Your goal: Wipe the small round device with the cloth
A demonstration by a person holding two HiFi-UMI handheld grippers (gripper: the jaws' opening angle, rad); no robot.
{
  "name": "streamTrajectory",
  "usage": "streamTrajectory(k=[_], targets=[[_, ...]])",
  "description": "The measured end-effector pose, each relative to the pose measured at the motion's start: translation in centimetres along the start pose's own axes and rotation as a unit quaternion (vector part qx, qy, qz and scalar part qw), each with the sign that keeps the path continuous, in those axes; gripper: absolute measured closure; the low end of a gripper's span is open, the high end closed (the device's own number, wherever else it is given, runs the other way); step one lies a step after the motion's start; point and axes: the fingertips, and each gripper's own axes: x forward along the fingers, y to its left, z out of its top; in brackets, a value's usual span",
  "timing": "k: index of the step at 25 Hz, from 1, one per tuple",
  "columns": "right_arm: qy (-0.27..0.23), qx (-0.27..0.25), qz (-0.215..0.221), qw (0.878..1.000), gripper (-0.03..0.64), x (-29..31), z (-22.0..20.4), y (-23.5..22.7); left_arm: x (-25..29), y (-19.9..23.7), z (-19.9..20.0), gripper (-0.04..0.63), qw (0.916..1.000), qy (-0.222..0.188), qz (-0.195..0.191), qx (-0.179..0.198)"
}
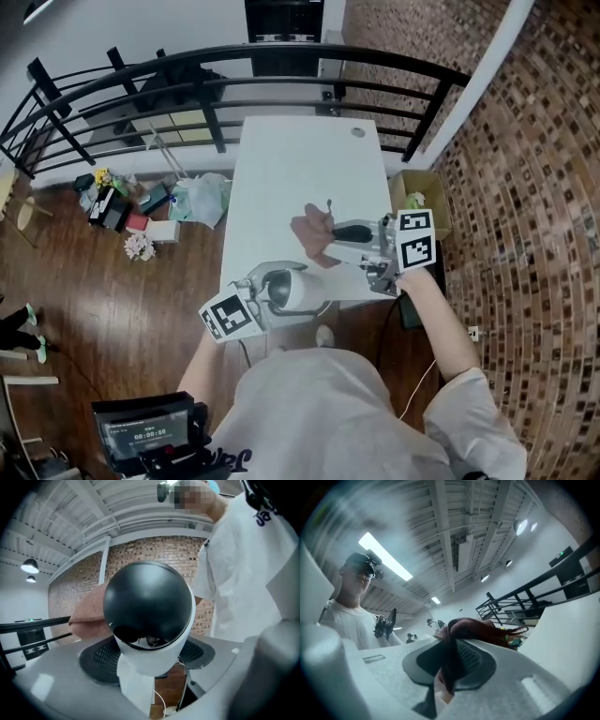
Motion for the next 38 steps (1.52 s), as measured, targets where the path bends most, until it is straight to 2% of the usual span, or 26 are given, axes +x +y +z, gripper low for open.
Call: streamTrajectory(k=[4,7,11,14,16,20,23,26,27,29,32,35,38], targets=[[0.027,0.075,0.074,0.994,0.581,2.4,-2.8,0.0,0.8,-0.1,0.4,0.195,0.9999,0.005,-0.01,0.004],[0.025,0.096,0.095,0.991,0.581,2.4,-3.1,0.4,1.2,0.6,-0.8,0.195,0.9997,0.019,0.003,-0.014],[0.027,0.057,0.118,0.991,0.581,1.9,-1.8,3.0,0.9,2.2,-1.5,0.195,0.9972,0.022,0.044,-0.056],[0.056,0.014,0.124,0.991,0.581,2.4,-2.4,5.9,0.5,3.5,-1.5,0.195,0.9927,0.006,0.073,-0.095],[0.092,-0.023,0.114,0.989,0.581,3.2,-3.7,7.3,0.3,4.5,-1.4,0.195,0.9888,0.0,0.092,-0.117],[0.17,-0.092,0.062,0.979,0.581,4.3,-7.3,7.9,0.2,5.6,-1.6,0.195,0.9837,0.008,0.112,-0.14],[0.195,-0.097,0.049,0.975,0.581,4.5,-9.3,7.7,0.1,5.6,-2.4,0.195,0.9831,0.026,0.114,-0.14],[0.176,-0.089,0.055,0.979,0.581,4.0,-9.0,7.9,0.0,5.3,-2.8,0.195,0.9811,0.025,0.114,-0.155],[0.163,-0.095,0.05,0.981,0.581,3.4,-8.1,7.6,-0.1,5.2,-2.8,0.196,0.9806,0.02,0.112,-0.16],[0.121,-0.108,0.009,0.987,0.58,1.4,-4.6,5.7,-0.1,4.7,-2.1,0.195,0.9828,0.003,0.098,-0.156],[0.061,-0.076,-0.051,0.994,0.58,-1.4,0.0,1.5,0.0,2.3,0.2,0.195,0.9917,-0.028,0.041,-0.118],[0.015,0.009,-0.03,0.999,0.581,-1.8,0.5,-0.3,0.6,-0.4,2.8,0.195,0.9953,-0.051,-0.021,-0.08],[0.025,0.06,0.024,0.998,0.581,-0.5,-1.6,0.5,0.8,-1.5,4.4,0.195,0.9945,-0.066,-0.05,-0.064]])
